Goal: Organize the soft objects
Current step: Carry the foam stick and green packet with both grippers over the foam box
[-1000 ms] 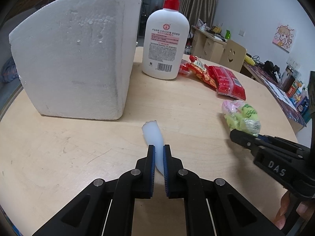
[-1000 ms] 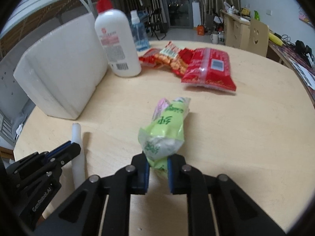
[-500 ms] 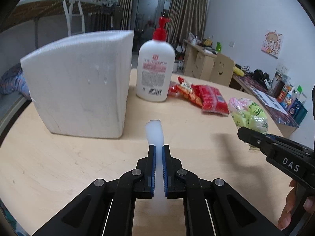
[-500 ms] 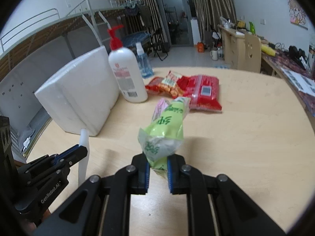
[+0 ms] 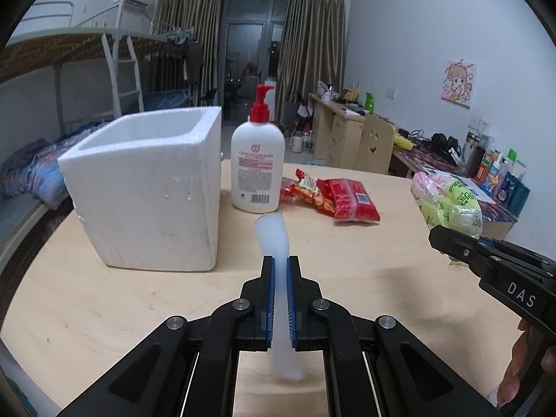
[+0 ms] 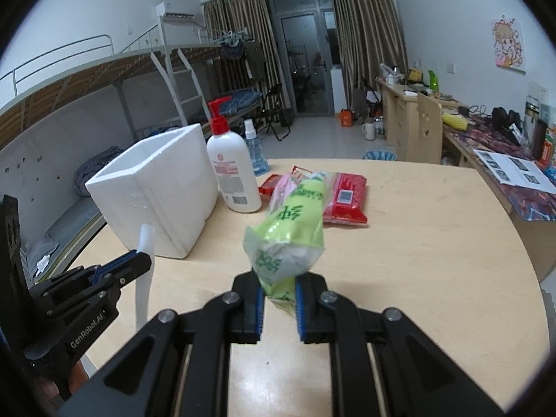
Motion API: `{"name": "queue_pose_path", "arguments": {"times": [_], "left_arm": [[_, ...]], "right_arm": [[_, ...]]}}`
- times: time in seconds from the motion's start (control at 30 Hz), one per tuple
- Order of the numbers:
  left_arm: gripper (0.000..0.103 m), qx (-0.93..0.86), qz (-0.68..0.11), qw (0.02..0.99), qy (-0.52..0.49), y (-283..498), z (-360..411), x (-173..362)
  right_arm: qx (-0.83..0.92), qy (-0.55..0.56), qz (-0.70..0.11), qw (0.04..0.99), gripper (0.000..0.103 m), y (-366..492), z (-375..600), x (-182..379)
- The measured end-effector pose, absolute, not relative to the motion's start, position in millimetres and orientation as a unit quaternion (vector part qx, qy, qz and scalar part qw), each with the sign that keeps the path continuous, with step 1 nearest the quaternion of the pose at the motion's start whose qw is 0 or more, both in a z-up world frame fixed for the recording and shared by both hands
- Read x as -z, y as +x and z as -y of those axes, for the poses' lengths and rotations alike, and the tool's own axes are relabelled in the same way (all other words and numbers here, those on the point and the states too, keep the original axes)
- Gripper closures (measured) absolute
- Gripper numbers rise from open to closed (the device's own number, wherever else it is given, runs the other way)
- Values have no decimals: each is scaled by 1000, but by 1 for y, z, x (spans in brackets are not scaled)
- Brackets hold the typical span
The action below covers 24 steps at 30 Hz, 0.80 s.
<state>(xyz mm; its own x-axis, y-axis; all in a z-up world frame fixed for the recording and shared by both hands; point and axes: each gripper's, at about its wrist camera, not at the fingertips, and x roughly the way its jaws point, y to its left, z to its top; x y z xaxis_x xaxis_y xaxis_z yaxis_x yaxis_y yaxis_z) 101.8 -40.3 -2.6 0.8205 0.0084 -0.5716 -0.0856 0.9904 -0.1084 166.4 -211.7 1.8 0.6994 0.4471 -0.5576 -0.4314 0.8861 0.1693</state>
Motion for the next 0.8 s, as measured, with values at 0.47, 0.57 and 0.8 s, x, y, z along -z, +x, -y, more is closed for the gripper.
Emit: {"name": "queue_pose_path", "arguments": {"times": [0.47,0.57,0.8], "left_arm": [[96,-24,-279,959,-45,81,42,-7],[96,-28,-274,961,-37,78,40,-10],[96,-38,-266,963,-34,70,27,-16]], "right_arm": [[-240,19,-292,925,85,155,210,-4],[-244,14,-291,925,85,153,206,-6],[-263,9,-283,922,85,148,189,-6]]}}
